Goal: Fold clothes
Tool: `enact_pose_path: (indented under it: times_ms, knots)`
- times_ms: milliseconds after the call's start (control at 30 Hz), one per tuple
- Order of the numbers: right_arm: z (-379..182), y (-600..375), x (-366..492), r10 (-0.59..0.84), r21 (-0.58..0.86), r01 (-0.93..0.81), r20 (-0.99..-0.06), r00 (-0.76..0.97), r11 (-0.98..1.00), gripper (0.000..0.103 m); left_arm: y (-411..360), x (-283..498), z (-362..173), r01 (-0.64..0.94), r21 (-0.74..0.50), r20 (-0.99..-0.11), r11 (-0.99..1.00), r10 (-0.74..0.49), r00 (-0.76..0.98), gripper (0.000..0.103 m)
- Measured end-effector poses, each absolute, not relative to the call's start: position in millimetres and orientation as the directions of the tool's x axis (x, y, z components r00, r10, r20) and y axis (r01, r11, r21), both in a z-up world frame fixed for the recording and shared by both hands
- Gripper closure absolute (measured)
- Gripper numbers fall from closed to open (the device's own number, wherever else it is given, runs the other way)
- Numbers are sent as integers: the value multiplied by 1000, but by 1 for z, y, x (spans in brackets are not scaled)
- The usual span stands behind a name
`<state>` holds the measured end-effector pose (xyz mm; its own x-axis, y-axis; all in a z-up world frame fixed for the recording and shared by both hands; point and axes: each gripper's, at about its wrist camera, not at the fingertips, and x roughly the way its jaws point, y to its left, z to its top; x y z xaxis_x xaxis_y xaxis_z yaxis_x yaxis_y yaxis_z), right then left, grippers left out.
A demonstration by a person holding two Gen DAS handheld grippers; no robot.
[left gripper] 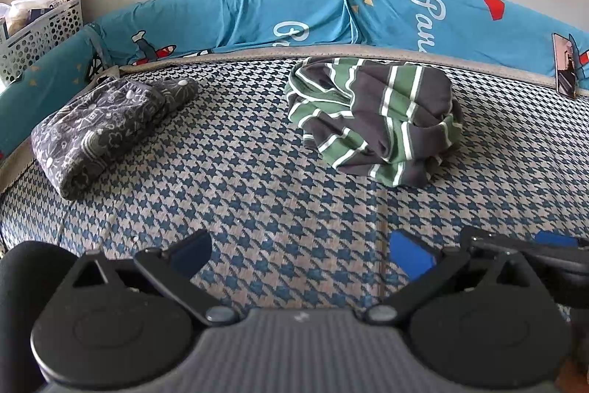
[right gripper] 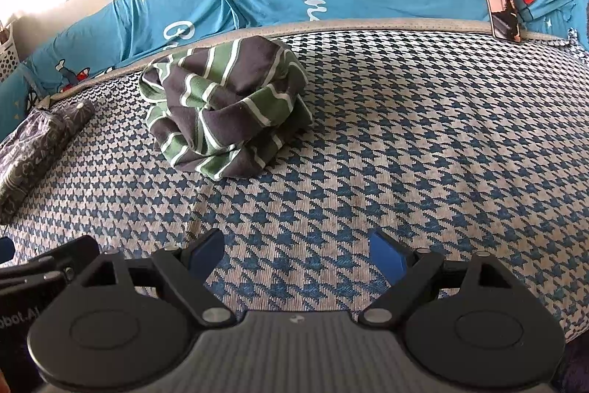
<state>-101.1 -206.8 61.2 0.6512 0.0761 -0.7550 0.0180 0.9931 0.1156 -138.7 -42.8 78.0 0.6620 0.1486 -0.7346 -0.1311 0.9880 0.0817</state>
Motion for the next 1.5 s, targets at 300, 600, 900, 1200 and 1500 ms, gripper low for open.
enact_pose_path:
  times_ms: [300, 600, 900, 1200, 1500]
  knots:
    - [59, -205, -100, 73, 108, 15, -760, 646, 994, 17, -42, -137, 76, -135, 81, -738, 987, 151, 658, 0]
    - [59, -205, -99, 70, 106, 16, -763, 642, 994, 17, -41, -136, 75, -140, 77, -741, 987, 151, 655, 0]
    - [58, -204, -99, 70, 102, 13, -766, 639, 995, 17, -40, -137, 74, -141, 77, -741, 987, 151, 654, 0]
    - [58, -204, -99, 68, 97, 10, -768, 637, 995, 17, -41, -137, 74, -141, 78, -741, 987, 153, 654, 0]
    - [57, -204, -98, 64, 94, 14, -772, 632, 996, 17, -39, -136, 71, -143, 76, -745, 987, 151, 650, 0]
